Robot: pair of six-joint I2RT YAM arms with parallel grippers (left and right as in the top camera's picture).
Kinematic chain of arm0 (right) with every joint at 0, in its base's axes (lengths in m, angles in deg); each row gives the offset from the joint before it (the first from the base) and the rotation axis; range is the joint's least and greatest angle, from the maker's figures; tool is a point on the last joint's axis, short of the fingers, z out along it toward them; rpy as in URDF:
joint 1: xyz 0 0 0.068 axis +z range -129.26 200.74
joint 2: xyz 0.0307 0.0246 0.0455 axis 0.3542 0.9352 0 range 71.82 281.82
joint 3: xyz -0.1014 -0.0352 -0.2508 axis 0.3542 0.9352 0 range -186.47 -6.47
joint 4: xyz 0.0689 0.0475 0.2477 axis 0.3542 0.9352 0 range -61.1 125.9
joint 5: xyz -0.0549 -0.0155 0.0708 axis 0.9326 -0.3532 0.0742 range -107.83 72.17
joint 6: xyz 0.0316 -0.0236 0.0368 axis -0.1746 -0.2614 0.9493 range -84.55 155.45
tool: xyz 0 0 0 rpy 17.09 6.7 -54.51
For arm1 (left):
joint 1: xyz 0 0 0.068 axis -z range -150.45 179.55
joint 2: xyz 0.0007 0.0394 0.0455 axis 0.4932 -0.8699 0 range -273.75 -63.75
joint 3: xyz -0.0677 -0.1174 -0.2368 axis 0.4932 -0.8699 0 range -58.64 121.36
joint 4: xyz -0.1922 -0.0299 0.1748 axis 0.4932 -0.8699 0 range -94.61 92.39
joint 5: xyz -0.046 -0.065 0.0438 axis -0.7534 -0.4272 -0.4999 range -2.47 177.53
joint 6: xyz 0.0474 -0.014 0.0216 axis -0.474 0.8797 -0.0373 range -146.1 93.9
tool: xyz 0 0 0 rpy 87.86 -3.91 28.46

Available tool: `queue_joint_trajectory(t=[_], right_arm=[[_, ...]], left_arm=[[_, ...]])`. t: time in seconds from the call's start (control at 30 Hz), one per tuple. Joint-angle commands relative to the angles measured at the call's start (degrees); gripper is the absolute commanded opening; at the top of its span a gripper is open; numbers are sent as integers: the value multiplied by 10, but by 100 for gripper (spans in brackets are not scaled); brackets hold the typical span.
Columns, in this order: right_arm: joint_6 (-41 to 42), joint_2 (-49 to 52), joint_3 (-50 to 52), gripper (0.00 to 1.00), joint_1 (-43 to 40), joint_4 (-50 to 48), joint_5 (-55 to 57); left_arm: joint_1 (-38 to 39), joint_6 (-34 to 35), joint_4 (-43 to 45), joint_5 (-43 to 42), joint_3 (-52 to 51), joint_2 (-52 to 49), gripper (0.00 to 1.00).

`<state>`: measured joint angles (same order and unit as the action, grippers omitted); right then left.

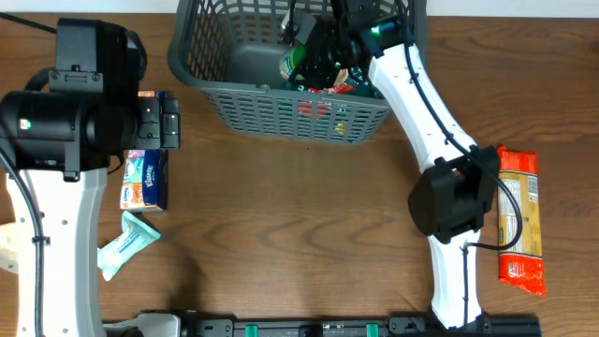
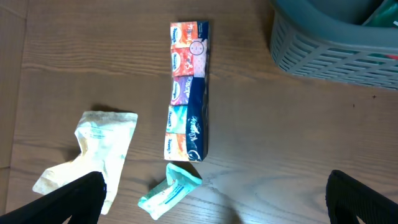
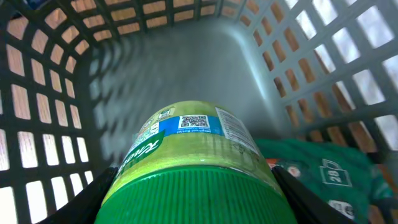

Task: Pack container
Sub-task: 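Carry the jar with the right gripper and release it into the basket, then lower the right gripper onto the orange-ended pasta bag and grasp it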

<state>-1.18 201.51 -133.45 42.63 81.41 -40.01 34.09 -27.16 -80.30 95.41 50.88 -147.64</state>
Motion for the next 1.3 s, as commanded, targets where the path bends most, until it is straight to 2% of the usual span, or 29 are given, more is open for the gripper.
queue_joint_trajectory(t=[0.0, 0.07, 0.17, 0.2, 0.27, 0.37, 0.5, 0.7, 0.73, 0.83, 0.93, 1.17, 1.27], right_arm=[[10, 9, -8, 1, 2, 1, -16], [11, 15, -8, 5, 2, 5, -16], [24, 15, -8, 47, 2, 6, -16], [28, 12, -9, 67, 2, 7, -16], [42, 0, -9, 94, 1, 8, -16], [45, -35, -12, 99, -5, 23, -16], [82, -98, -25, 99, -38, 41, -16], [282, -195, -28, 99, -150, 58, 11], [338, -222, -28, 99, -203, 85, 12], [403, -245, -28, 99, -282, 149, 15], [463, -257, -28, 99, -357, 244, 66], [481, -259, -28, 99, -454, 432, 170], [449, -270, -11, 99, -470, 448, 173]], left_arm=[[-3, 11, -4, 0, 2, 0, 99], [-3, 12, -4, 0, 2, 0, 99], [-3, 12, -5, 0, 2, 0, 99], [-3, 12, -6, 0, 2, 0, 99], [-3, 12, -8, 0, 2, 0, 99], [-3, 12, -9, 0, 2, 0, 99], [-3, 12, -9, 0, 2, 0, 99], [-3, 11, -8, 0, 2, 0, 99], [-3, 11, -8, 0, 2, 0, 99], [-3, 11, -8, 0, 2, 0, 99], [-3, 11, -8, 0, 2, 0, 99], [-3, 27, 6, 1, 2, 1, 99], [-4, 29, 23, 1, 2, 7, 99]])
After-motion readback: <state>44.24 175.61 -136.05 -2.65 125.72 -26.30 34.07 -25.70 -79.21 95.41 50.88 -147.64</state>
